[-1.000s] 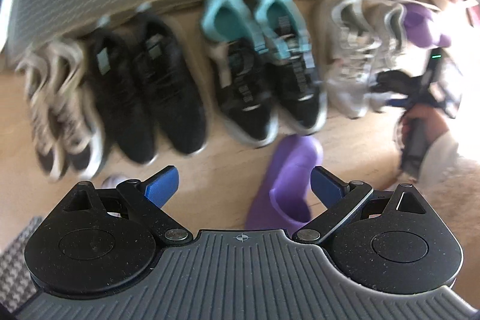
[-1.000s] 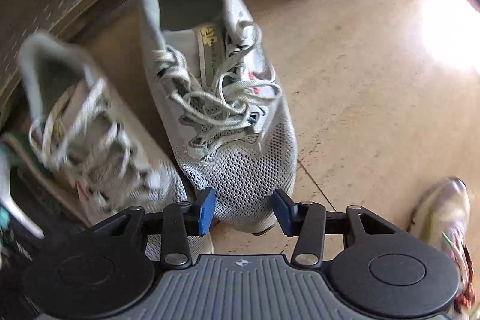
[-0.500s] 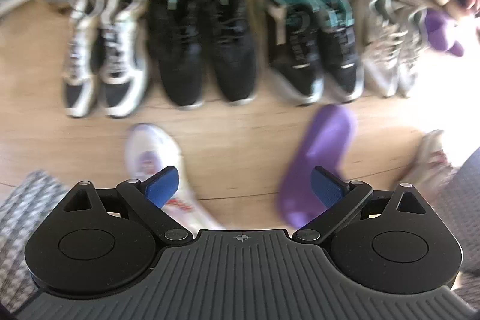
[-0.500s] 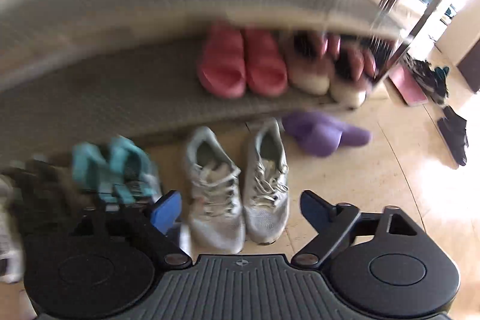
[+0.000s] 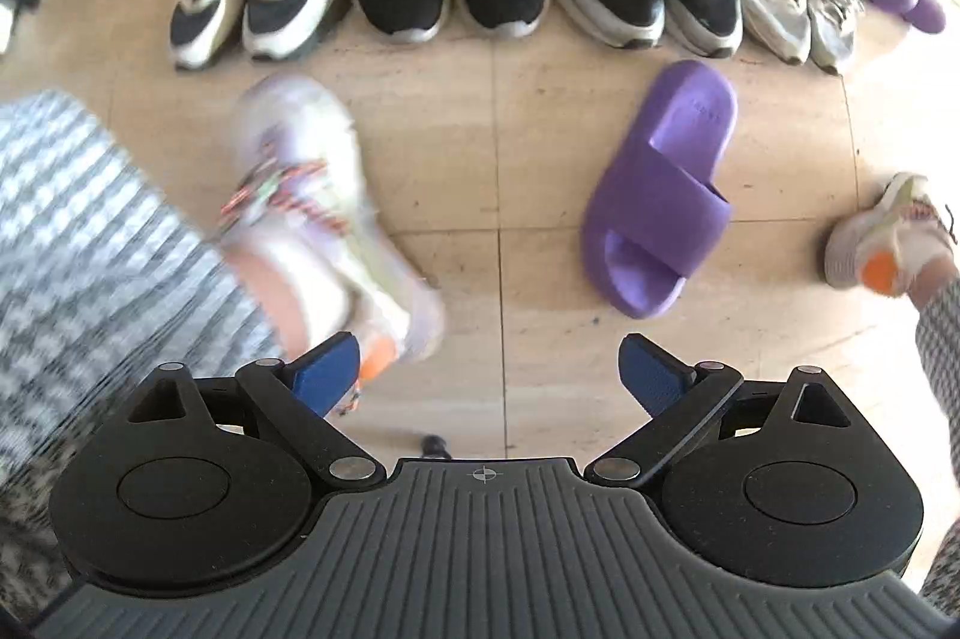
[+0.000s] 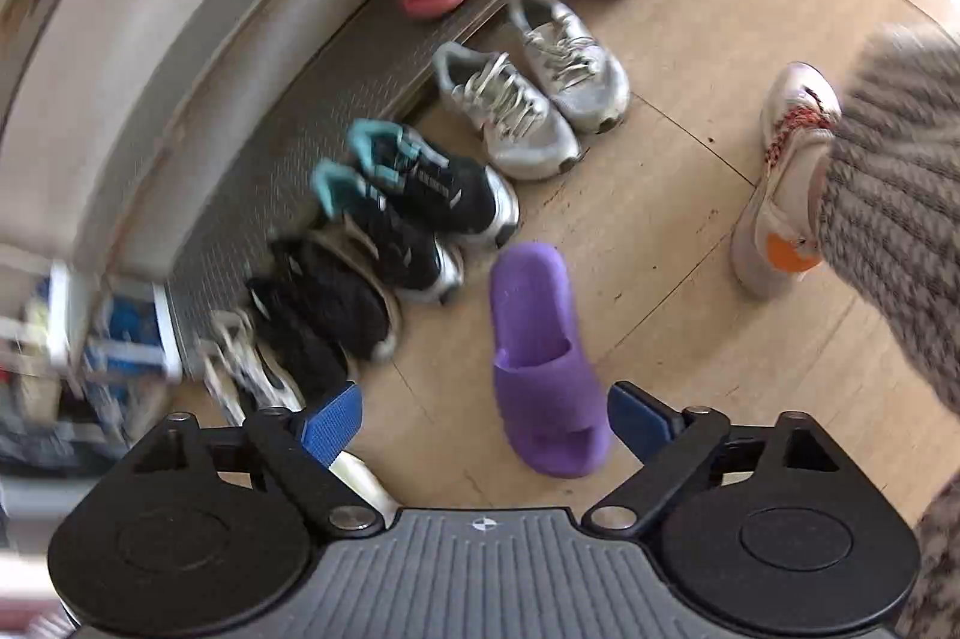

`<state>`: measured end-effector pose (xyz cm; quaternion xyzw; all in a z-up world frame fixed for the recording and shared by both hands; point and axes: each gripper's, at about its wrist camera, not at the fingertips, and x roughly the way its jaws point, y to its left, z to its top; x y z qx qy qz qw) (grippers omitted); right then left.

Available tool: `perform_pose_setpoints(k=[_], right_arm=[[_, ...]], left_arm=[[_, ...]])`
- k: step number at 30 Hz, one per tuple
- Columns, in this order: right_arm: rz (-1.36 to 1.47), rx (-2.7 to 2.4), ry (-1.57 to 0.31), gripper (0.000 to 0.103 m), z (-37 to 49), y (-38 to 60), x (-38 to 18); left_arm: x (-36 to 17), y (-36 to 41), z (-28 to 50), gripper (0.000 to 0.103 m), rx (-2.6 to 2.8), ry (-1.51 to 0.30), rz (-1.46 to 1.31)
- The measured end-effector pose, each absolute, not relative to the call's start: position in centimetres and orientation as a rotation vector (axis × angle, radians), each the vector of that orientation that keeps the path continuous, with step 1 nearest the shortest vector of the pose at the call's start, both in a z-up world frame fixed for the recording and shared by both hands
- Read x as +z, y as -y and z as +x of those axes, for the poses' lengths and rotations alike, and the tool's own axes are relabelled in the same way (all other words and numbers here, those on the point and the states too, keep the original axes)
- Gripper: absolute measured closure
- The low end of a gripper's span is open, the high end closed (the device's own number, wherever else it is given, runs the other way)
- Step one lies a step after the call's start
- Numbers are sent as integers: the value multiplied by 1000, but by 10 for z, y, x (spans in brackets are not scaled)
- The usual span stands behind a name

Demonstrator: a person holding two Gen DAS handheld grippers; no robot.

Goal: Organize scattered shoes
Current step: 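Move the left tool to the purple slide on the floor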

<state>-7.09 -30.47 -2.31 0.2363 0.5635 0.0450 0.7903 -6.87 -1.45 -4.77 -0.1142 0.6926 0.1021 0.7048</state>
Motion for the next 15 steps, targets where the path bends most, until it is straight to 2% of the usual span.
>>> perform_pose_setpoints(k=[4, 9, 15], right_arm=[[590, 57, -1245, 11, -64, 310, -33], [652, 17, -1243, 11, -38, 317, -56], [801, 17, -1223, 7, -24, 333, -54]], left_arm=[[-52, 27, -55, 5, 178, -1468, -211], [-111, 56, -22, 5, 108, -1566, -120], [-157, 90, 23, 6, 65, -1626, -123]])
